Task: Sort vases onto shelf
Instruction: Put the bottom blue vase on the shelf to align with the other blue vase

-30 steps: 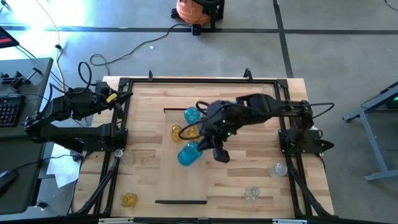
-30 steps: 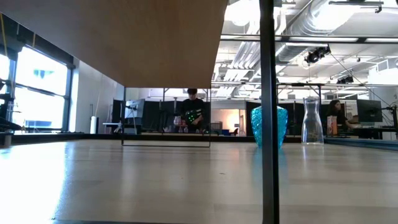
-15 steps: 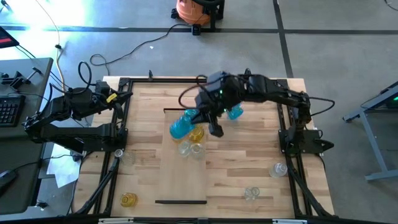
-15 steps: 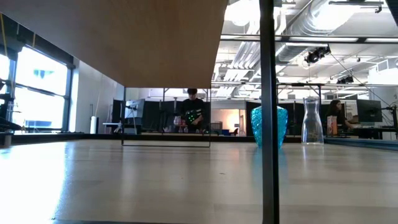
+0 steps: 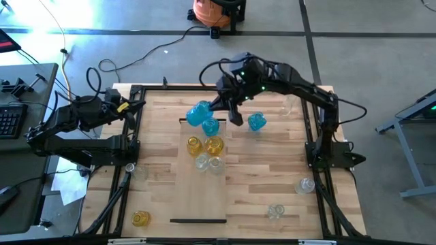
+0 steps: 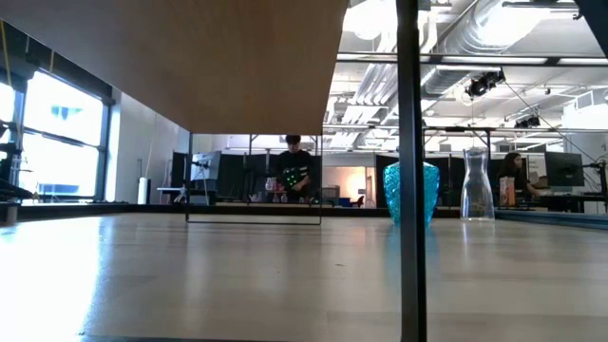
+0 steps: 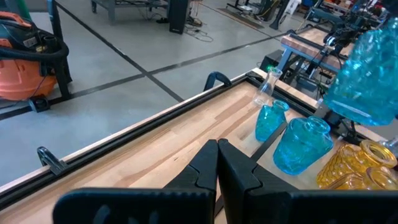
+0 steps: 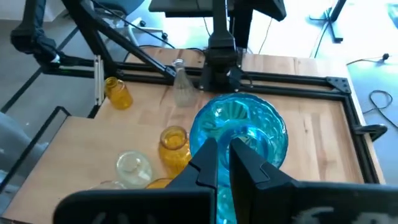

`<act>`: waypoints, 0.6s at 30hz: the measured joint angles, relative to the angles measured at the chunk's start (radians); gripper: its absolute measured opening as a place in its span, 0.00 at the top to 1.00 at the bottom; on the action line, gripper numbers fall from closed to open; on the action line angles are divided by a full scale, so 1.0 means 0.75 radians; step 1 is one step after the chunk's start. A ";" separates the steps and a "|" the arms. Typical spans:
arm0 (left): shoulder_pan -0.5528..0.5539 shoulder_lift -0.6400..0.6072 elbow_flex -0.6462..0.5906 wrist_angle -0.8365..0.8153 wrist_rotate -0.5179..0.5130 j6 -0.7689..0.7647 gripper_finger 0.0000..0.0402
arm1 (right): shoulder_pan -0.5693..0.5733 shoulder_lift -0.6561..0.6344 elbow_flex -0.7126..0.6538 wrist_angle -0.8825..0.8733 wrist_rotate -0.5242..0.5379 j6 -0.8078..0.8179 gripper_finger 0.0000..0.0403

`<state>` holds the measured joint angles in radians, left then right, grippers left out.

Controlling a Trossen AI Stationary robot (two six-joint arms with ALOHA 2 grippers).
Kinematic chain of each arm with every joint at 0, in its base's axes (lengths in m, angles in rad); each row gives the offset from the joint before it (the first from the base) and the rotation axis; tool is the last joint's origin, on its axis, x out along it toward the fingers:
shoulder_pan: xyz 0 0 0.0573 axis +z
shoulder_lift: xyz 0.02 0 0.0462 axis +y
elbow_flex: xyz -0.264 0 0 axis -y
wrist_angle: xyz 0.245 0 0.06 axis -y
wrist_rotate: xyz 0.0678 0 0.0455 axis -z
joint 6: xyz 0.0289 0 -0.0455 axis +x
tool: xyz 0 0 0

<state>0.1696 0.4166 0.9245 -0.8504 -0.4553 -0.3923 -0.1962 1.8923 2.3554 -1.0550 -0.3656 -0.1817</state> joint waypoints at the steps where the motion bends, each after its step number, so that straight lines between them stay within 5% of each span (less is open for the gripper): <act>1: 0.000 0.004 0.000 0.000 0.000 -0.001 1.00 | -0.006 0.005 0.001 0.002 -0.011 -0.008 1.00; 18: -0.001 0.216 -0.001 0.006 0.118 -0.035 1.00 | -0.072 0.159 0.002 0.092 -0.090 -0.119 1.00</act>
<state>0.1692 0.5783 0.9241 -0.8458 -0.3670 -0.4189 -0.2503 2.0112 2.3566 -0.9861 -0.4331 -0.2706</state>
